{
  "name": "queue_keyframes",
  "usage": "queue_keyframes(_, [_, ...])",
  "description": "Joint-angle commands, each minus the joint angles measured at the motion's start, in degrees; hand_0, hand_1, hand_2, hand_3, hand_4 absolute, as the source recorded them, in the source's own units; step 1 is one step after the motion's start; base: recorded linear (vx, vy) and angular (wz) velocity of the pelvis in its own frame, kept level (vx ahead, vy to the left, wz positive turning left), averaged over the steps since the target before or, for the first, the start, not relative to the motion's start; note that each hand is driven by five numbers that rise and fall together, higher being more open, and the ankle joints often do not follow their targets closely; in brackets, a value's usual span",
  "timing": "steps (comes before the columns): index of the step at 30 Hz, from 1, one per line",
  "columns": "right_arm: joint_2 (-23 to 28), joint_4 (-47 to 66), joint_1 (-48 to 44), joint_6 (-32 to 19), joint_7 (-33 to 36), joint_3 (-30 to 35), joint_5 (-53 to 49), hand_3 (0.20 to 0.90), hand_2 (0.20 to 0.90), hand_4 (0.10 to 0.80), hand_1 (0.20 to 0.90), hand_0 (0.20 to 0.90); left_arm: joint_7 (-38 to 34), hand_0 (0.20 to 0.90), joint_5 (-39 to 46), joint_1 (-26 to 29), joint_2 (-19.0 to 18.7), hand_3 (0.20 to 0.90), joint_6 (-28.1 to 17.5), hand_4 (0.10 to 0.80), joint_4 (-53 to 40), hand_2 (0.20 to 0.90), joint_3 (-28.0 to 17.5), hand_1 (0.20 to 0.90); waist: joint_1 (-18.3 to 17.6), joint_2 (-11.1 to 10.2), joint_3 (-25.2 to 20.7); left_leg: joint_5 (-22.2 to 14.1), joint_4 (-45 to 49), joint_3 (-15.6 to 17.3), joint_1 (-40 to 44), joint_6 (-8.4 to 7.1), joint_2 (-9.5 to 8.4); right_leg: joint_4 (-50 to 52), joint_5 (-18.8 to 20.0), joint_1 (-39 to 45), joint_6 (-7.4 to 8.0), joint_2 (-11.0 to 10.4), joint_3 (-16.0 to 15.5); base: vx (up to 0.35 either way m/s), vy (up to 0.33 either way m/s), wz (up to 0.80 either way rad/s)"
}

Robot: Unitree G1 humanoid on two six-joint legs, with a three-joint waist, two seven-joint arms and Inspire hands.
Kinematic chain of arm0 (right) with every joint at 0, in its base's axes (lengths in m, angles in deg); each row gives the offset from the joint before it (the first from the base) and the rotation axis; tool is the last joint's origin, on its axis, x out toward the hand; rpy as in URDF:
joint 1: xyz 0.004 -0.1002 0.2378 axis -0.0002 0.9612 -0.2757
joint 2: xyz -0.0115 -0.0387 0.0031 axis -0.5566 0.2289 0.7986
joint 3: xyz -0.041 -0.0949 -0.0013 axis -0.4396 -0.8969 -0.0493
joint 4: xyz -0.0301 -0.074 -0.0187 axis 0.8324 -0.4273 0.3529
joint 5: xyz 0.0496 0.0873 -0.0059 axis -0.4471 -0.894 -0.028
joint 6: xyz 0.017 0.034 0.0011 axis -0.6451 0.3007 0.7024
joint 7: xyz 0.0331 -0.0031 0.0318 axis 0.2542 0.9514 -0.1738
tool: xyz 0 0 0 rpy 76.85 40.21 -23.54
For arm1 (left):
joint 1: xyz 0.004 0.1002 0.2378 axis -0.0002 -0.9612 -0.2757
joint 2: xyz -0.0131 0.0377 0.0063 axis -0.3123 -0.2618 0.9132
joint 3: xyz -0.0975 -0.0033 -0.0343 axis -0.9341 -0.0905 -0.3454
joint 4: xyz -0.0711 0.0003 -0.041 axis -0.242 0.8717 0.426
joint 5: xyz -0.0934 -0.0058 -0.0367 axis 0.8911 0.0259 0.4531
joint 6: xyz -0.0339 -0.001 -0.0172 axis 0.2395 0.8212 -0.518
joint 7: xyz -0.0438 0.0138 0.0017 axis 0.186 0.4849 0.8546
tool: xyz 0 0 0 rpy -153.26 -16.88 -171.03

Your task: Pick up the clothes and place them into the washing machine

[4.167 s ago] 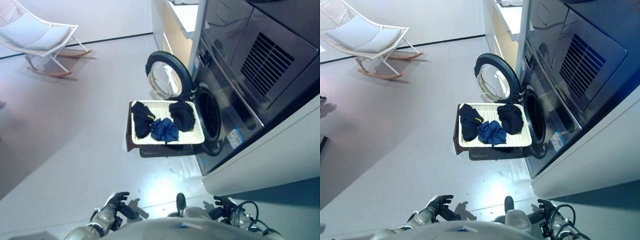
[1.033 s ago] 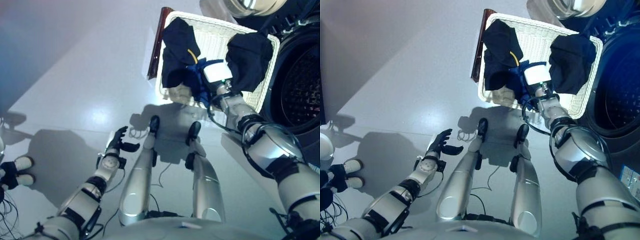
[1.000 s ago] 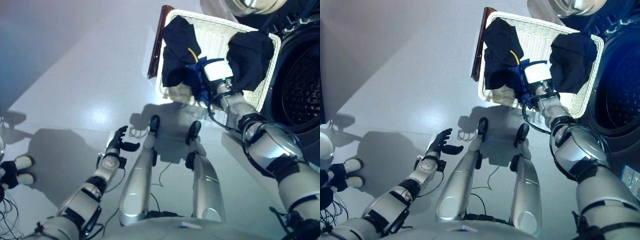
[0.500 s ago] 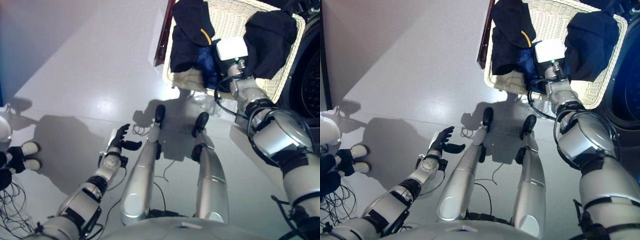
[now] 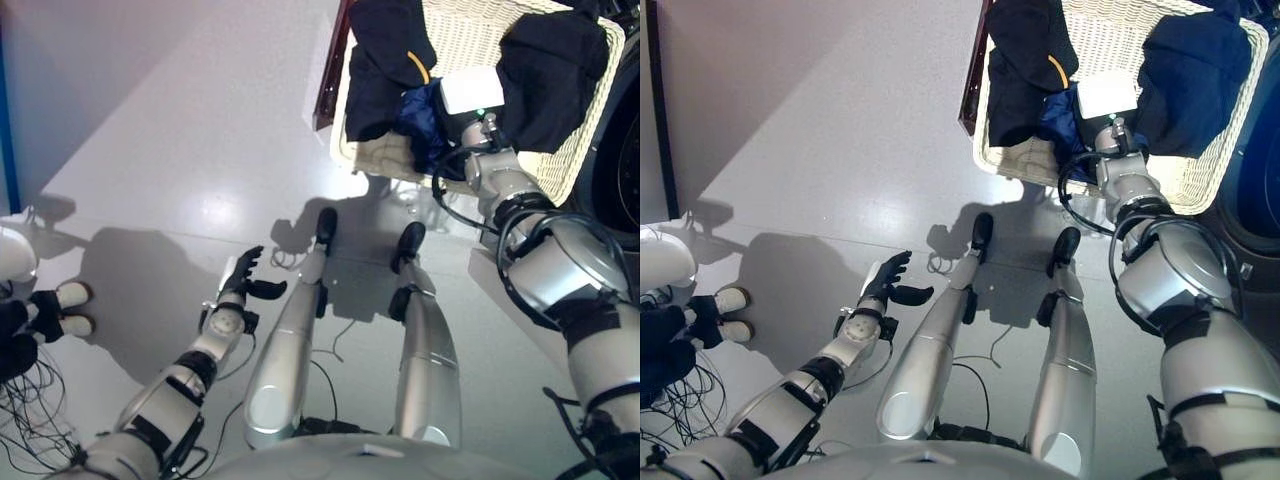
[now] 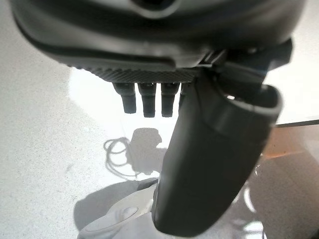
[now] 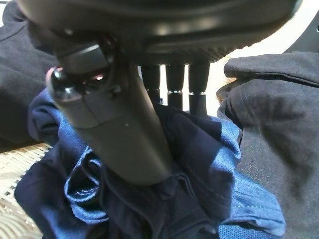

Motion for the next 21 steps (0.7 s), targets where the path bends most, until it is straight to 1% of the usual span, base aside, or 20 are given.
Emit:
queue_keyframes(1, [3.01, -2.16, -0.1, -0.87, 0.57, -0.59, -2.65, 0.3, 0.3, 0.4, 0.3, 0.3, -2.56, 0.9, -0.46, -1.02, -0.57, 0.9, -0.47, 0.8, 1.87, 0.9, 1.13, 0.9, -0.11, 2.25, 1.41, -1.18, 0.86, 1.56, -0.27, -0.49, -1.88, 0.82, -3.39, 5.4, 3.55, 0.18, 3.44, 0.0, 0.0, 0.0])
queue_keyframes(5, [3.22, 3.43, 0.99, -2.55, 3.42, 4.41, -10.26, 0.3, 0.3, 0.4, 0.3, 0.3, -3.21, 0.9, -0.21, -1.86, -0.83, 0.9, -0.59, 0.8, 2.79, 0.9, 0.89, 0.9, -1.46, 1.31, 0.59, -1.52, 0.4, 2.27, 2.47, -0.28, -1.56, -0.6, -2.92, 8.14, 3.7, 0.54, 3.95, 0.013, 0.009, -0.05])
queue_keyframes(6, [3.23, 3.44, 1.0, -2.55, 3.42, 4.42, -10.26, 0.3, 0.3, 0.4, 0.3, 0.3, -3.22, 0.9, -0.21, -1.87, -0.83, 0.9, -0.59, 0.8, 2.79, 0.9, 0.89, 0.9, -1.45, 1.31, 0.61, -1.52, 0.39, 2.28, 2.5, -0.28, -1.56, -0.61, -2.91, 8.17, 3.7, 0.54, 3.96, 0.025, 0.025, -0.1])
queue_keyframes(8, [3.65, 11.91, 3.94, -3.76, 5.9, 9.97, -16.9, 0.3, 0.3, 0.4, 0.3, 0.3, -4.07, 0.9, -0.05, -2.79, -1.08, 0.9, -0.95, 0.8, 3.13, 0.9, 0.54, 0.9, -2.83, 0.4, -0.2, -1.62, -0.5, 2.83, 4.63, -0.09, -1.37, -1.9, -2.35, 10.21, 3.84, 0.89, 4.48, 0.035, 0.018, -0.12])
queue_keyframes(13, [3.7, 25.05, 11.14, -5.82, 6.86, 17.01, -23.55, 0.3, 0.3, 0.4, 0.3, 0.3, -4.55, 0.9, -0.25, -4.51, -1.13, 0.9, -0.81, 0.8, 3.56, 0.9, -0.34, 0.9, -4.46, -0.75, -1.96, -1.99, -2.05, 3.47, 9.12, 0.31, -0.92, -3.55, -2.39, 14.45, 4.2, 1.18, 4.62, 0.052, -0.004, -0.13])
queue_keyframes(15, [3.15, 29.23, 16.23, -7.12, 6.98, 20.61, -26.99, 0.3, 0.3, 0.4, 0.3, 0.3, -4.55, 0.9, -0.72, -5.35, -0.98, 0.9, -0.66, 0.8, 3.66, 0.9, -0.77, 0.9, -5.1, -0.87, -2.77, -2.24, -2.75, 3.66, 11.38, 0.47, -0.93, -4.22, -2.53, 16.72, 4.3, 1.14, 4.52, 0.077, -0.001, -0.14])
queue_keyframes(17, [1.31, 33.27, 21.77, -8.8, 6.91, 25.16, -31.21, 0.3, 0.3, 0.4, 0.3, 0.3, -4.35, 0.9, -1.32, -6.53, -0.81, 0.9, -0.45, 0.8, 3.67, 0.9, -1.39, 0.9, -5.66, -0.94, -3.66, -2.36, -3.44, 3.74, 13.44, 0.55, -0.74, -4.71, -2.84, 18.76, 4.42, 1.12, 4.16, 0.081, -0.007, -0.07])
queue_keyframes(20, [-2.15, 38.72, 30.12, -11.99, 5.05, 30.4, -39.14, 0.3, 0.3, 0.4, 0.3, 0.3, -3.57, 0.9, -2.28, -8.92, -0.83, 0.9, -0.07, 0.8, 3.78, 0.9, -2.5, 0.9, -6.17, -1.24, -5.25, -2.91, -4.25, 4.16, 16.72, 0.93, -0.37, -5.41, -3.24, 21.72, 4.68, 1.24, 4.12, 0.093, -0.008, -0.05])
queue_keyframes(21, [-3.67, 39.31, 32.59, -13.62, 3.57, 32.2, -43.31, 0.3, 0.3, 0.4, 0.3, 0.3, -3.21, 0.9, -2.78, -9.69, -0.69, 0.9, 0.1, 0.8, 3.96, 0.9, -2.64, 0.9, -6.24, -1.4, -5.76, -3.15, -4.4, 4.27, 17.9, 1.03, -0.19, -5.65, -3.37, 22.94, 4.75, 1.33, 4.14, 0.112, -0.014, -0.11])
